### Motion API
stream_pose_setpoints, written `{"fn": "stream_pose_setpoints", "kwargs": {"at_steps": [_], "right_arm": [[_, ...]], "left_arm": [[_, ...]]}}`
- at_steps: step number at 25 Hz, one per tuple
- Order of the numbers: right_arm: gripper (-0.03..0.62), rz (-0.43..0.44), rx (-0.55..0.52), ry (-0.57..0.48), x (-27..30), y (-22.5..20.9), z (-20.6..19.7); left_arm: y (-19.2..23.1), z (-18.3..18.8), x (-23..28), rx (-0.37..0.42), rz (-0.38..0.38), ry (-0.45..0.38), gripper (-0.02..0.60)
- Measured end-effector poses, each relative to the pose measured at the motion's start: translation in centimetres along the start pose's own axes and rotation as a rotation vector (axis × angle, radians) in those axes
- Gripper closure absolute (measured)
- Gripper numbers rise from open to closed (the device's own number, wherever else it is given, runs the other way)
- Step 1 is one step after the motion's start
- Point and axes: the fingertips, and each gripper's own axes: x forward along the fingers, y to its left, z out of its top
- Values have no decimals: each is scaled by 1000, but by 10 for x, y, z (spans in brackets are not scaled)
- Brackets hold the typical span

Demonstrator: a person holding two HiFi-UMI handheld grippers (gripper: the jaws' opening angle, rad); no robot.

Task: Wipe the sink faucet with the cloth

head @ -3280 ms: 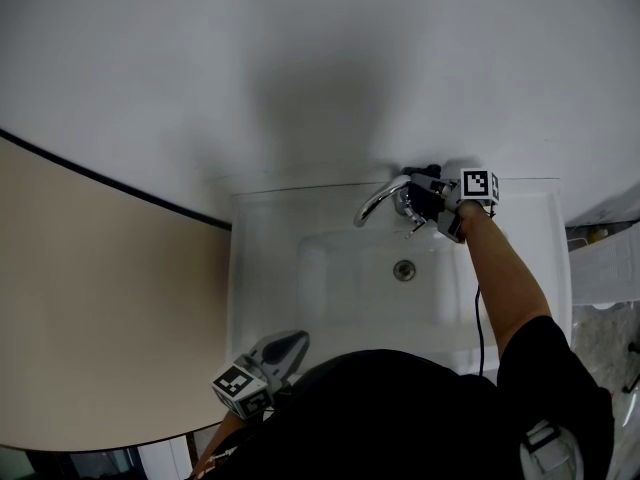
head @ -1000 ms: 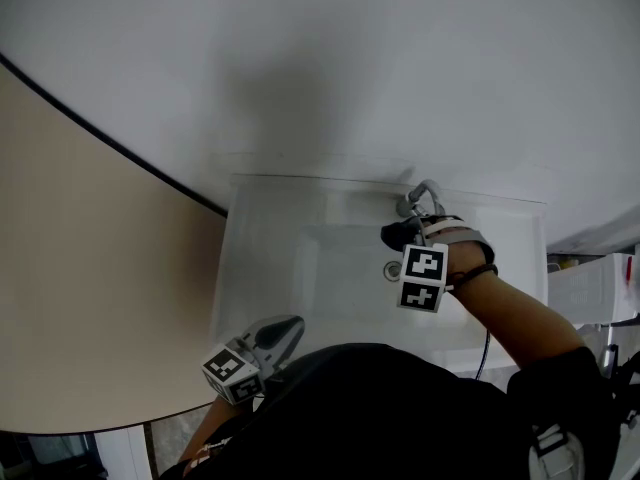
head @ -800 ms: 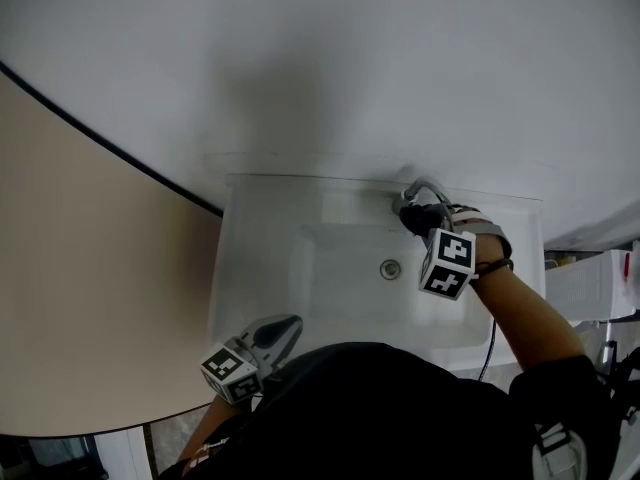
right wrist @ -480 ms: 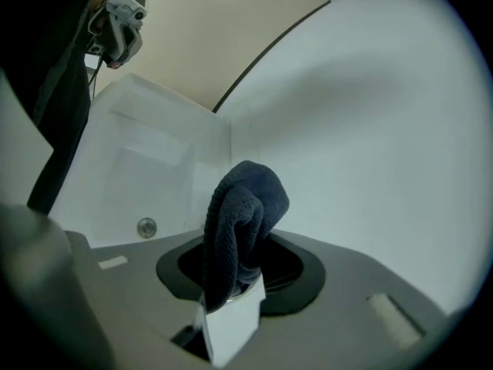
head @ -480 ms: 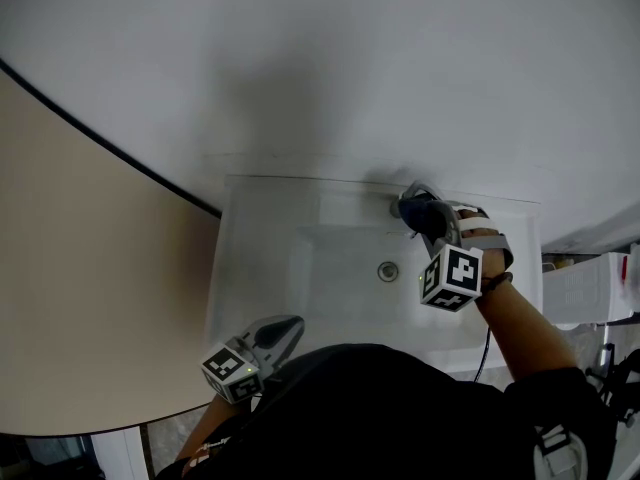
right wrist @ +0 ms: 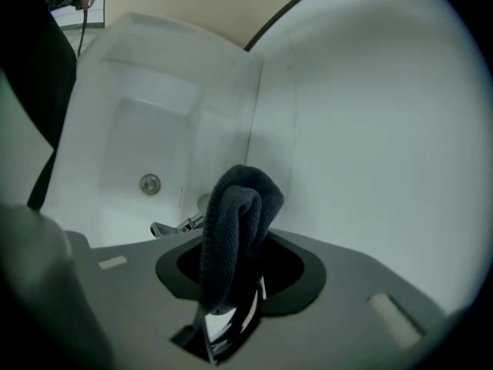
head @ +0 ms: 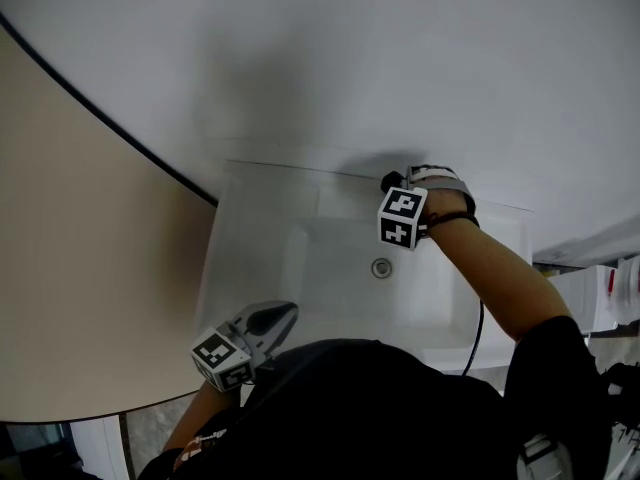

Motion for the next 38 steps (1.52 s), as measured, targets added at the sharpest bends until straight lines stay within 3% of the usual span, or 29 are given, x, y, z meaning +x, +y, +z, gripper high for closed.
{"fn": "stream_pose_setpoints", "kwargs": {"at_steps": [4, 11, 15, 19, 22, 32, 35, 38], "right_arm": [[467, 99, -126, 160, 21, 10, 7], [462, 111, -456, 446, 69, 44, 17], [462, 113, -516, 441, 80, 51, 32], [462, 153, -557, 321, 98, 61, 44], [464, 166, -542, 264, 111, 72, 48], [464, 197, -562, 290, 139, 99, 43], [464, 273, -481, 284, 137, 94, 47], [464, 296, -335, 322, 120, 69, 49]], "left_arm": [[8, 7, -7, 7, 8, -25, 580], [14, 1, -16, 20, 6, -45, 580], [16, 0, -24, 4, 18, -58, 580], [20, -5, -31, -38, 12, -85, 580], [22, -15, -35, -28, 5, -83, 581], [10, -21, -45, -23, 16, -74, 581], [14, -28, -54, -42, 37, -75, 580], [16, -32, -60, -54, 37, -67, 581]]}}
